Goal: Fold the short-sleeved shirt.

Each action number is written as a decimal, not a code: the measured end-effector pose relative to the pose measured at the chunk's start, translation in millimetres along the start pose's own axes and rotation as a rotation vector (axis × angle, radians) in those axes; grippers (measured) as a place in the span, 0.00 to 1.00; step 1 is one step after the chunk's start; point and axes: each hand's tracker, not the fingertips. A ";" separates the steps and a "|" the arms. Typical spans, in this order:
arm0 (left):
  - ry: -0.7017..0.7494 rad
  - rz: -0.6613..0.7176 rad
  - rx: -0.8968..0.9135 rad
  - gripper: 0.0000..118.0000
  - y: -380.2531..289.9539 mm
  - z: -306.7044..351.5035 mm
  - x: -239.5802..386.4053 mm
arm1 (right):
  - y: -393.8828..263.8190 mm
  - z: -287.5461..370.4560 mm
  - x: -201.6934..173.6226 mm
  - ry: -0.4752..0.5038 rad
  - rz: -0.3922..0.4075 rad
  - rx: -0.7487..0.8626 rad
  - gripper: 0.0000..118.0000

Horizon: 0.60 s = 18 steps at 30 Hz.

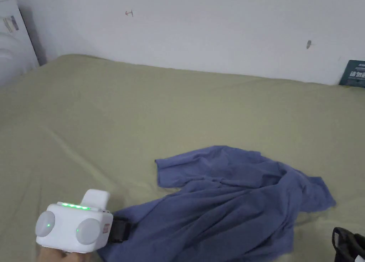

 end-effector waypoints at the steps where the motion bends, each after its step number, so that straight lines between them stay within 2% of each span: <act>1: -0.005 -0.002 -0.047 0.97 -1.3 -10.4 0.6 | -0.2 -4.0 2.2 -0.001 0.006 -0.014 0.01; 2: -0.067 0.082 -0.021 0.94 -2.9 -0.9 -7.9 | -0.6 -7.9 4.5 -0.004 0.018 -0.030 0.01; 3: -0.085 0.124 -0.018 0.86 -2.5 4.9 -9.6 | -1.6 -10.9 6.8 -0.007 0.029 -0.038 0.01; 4: -0.095 0.096 0.016 0.64 -3.2 13.6 -8.7 | -2.2 -14.7 9.5 -0.012 0.039 -0.043 0.01; 5: -0.056 0.053 0.077 0.34 -4.5 20.9 -6.3 | -2.0 -19.9 13.1 -0.018 0.044 -0.048 0.01; 6: -0.051 0.020 0.102 0.00 -3.1 31.1 -11.0 | -1.7 -25.1 16.8 -0.019 0.045 -0.053 0.01; 8: -0.148 0.073 0.061 0.00 -7.0 27.1 -9.8 | -0.8 -37.6 26.0 -0.025 0.039 -0.072 0.01; 12: -0.116 0.044 0.052 0.00 -11.3 19.5 -7.4 | 7.4 -70.8 49.4 -0.044 0.033 -0.113 0.01; 18: -0.148 0.034 0.037 0.00 -8.9 25.5 -2.8 | 37.8 -157.0 93.7 -0.073 0.022 -0.200 0.02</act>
